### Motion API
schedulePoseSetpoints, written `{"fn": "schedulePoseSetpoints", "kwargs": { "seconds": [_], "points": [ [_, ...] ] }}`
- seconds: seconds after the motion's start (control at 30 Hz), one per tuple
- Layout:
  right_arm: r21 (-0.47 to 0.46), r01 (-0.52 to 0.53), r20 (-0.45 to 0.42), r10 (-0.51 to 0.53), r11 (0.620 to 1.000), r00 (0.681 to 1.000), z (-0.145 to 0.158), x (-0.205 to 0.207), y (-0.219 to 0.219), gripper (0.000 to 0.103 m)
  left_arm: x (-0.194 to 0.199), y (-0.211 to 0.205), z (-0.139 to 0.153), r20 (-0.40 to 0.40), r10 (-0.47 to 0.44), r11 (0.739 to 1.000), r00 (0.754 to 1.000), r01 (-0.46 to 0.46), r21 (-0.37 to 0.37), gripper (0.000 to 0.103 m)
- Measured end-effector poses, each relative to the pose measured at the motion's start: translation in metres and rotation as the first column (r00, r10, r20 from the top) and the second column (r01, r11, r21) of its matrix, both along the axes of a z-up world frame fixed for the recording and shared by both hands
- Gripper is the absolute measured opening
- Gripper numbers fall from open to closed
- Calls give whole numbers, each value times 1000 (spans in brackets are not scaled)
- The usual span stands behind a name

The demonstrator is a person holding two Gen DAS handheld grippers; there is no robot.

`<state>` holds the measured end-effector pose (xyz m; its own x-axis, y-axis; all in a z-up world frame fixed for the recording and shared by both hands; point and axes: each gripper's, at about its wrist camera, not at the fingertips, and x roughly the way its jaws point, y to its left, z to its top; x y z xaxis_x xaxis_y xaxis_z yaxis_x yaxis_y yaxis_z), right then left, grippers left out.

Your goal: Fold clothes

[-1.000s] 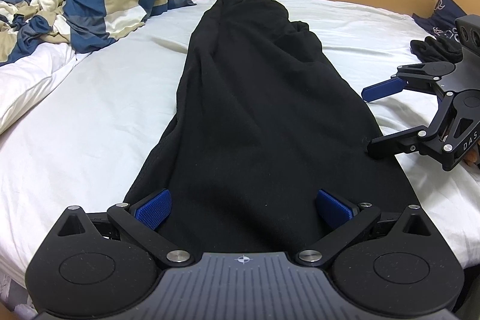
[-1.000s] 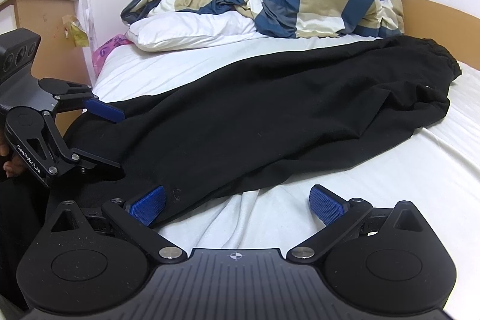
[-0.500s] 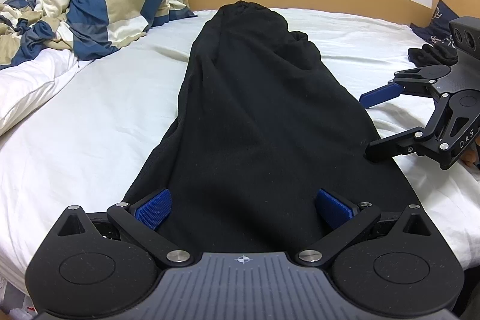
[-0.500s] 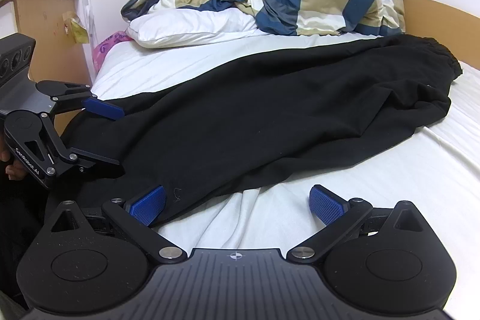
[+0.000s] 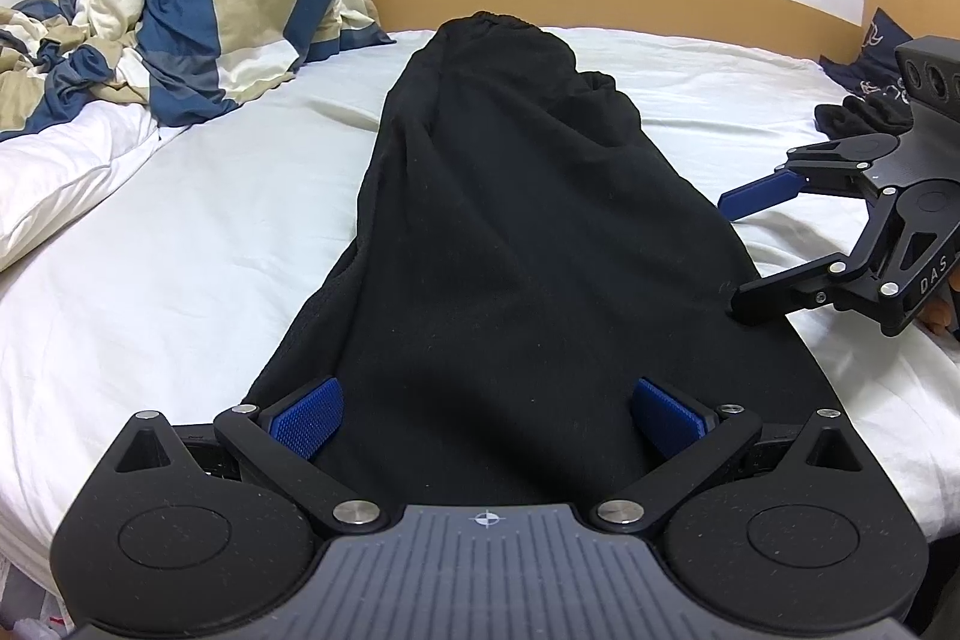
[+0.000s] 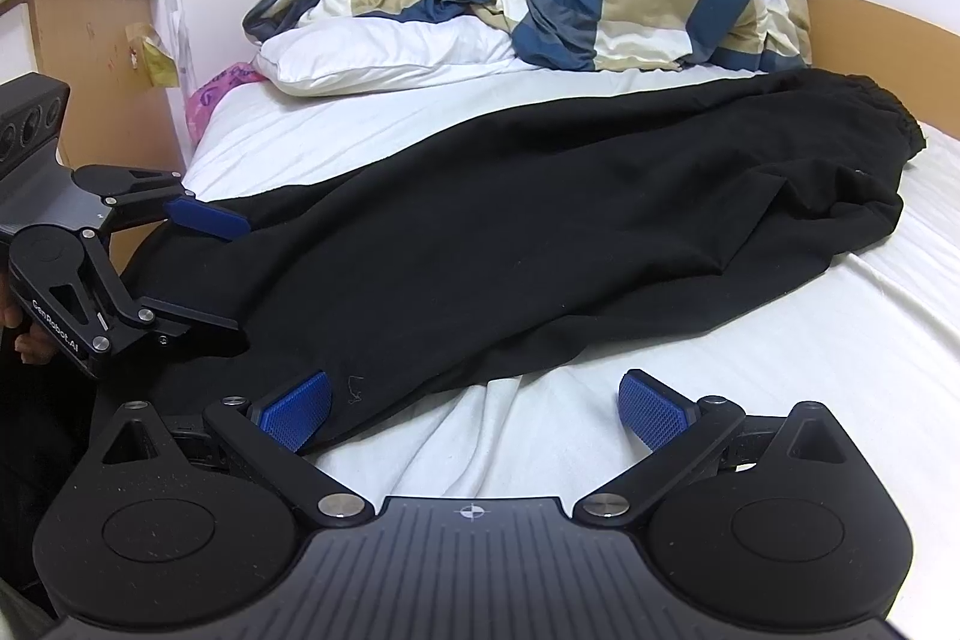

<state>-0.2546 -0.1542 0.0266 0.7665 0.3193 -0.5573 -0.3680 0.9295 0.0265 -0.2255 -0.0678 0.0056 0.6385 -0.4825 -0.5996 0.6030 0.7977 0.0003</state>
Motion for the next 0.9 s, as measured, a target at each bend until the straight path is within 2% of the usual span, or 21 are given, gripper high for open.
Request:
{"fn": "schedulePoseSetpoints", "kwargs": {
  "seconds": [0.33,0.47,0.53,0.63,0.73,0.87,0.9],
  "points": [
    [17,-3,12,3,1000,1000,1,-1,-1,103,-23,10,8,-10,32,999,999,-31,43,103],
    [10,-6,16,5,1000,1000,1,-1,-1,103,-30,7,19,-13,58,994,998,-56,94,102],
    [6,-4,20,4,1000,1000,1,-2,0,103,-33,2,27,16,43,992,999,-45,117,102],
    [5,-4,30,3,1000,1000,2,-4,1,103,-32,-3,37,51,13,996,999,-18,88,102],
    [17,-4,30,4,1000,1000,2,-4,-1,103,-24,-7,34,22,17,997,1000,-19,71,102],
    [35,1,31,-2,999,1000,2,-4,-2,103,-24,-2,15,-41,26,997,999,-23,74,103],
    [35,1,31,-2,999,1000,2,-4,-2,103,-28,5,13,-37,31,999,999,-30,42,103]
  ]
}}
